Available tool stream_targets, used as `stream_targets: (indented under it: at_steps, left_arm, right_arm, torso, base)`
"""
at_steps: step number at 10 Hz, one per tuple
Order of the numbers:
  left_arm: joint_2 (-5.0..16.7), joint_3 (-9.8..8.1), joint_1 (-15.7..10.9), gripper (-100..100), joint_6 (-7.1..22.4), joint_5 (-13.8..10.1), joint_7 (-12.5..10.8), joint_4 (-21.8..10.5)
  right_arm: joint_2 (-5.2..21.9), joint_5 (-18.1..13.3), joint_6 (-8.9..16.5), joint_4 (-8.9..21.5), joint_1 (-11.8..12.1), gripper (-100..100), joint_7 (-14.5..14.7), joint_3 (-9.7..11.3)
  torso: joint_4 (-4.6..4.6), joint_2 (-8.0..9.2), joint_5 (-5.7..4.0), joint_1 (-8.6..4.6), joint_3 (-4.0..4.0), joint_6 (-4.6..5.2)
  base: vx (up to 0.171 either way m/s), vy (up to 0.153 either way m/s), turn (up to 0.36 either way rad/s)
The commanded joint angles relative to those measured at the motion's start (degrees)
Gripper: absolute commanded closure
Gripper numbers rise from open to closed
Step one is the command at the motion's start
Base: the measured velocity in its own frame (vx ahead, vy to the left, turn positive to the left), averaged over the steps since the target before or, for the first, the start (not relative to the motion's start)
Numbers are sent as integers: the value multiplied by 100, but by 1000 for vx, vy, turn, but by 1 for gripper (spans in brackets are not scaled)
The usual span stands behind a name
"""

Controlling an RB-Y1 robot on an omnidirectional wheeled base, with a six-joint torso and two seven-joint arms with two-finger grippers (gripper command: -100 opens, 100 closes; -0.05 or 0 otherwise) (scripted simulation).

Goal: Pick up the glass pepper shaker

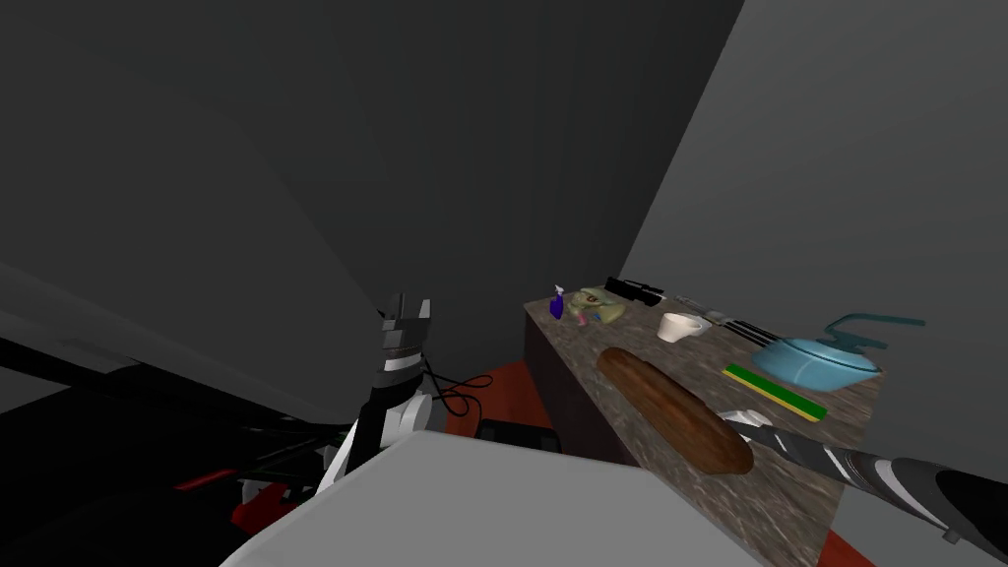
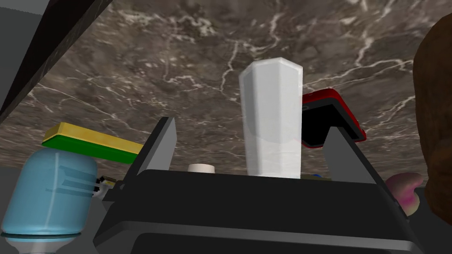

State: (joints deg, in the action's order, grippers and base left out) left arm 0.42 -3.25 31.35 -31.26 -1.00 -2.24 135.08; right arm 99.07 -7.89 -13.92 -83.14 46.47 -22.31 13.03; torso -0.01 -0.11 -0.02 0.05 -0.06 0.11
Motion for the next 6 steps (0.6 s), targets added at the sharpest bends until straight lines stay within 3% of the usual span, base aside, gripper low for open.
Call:
stream_targets:
  at_steps: [1, 2, 3, 4, 6]
  left_arm:
    - [0, 0, 0, 0, 0, 0, 0, 0]
    - [0, 0, 0, 0, 0, 0, 0, 0]
    - [0, 0, 0, 0, 0, 0, 0, 0]
    - [0, 0, 0, 0, 0, 0, 0, 0]
    - [0, 0, 0, 0, 0, 0, 0, 0]
  right_arm:
    - [-159, -12, 20, 44, 28, -100, 106, -16]
    - [-267, -36, 29, 80, 7, -100, 153, 10]
    - [-209, -50, 15, 85, -71, -100, 100, 72]
    - [-221, -57, 13, 95, -85, 100, 104, 87]
    - [-217, -57, 8, 90, -86, 100, 106, 83]
  torso:
    - [0, 0, 0, 0, 0, 0]
    - [0, 1, 0, -1, 0, -1]
    - [0, 2, -1, -3, 1, 0]
    - [1, 6, 1, 1, 3, 1]
    - [2, 12, -3, -6, 6, 5]
  base:
    - [33, -16, 78]
    - [32, -18, 63]
    - [14, -9, 10]
    - [0, 0, 0]
    - [0, 0, 0]
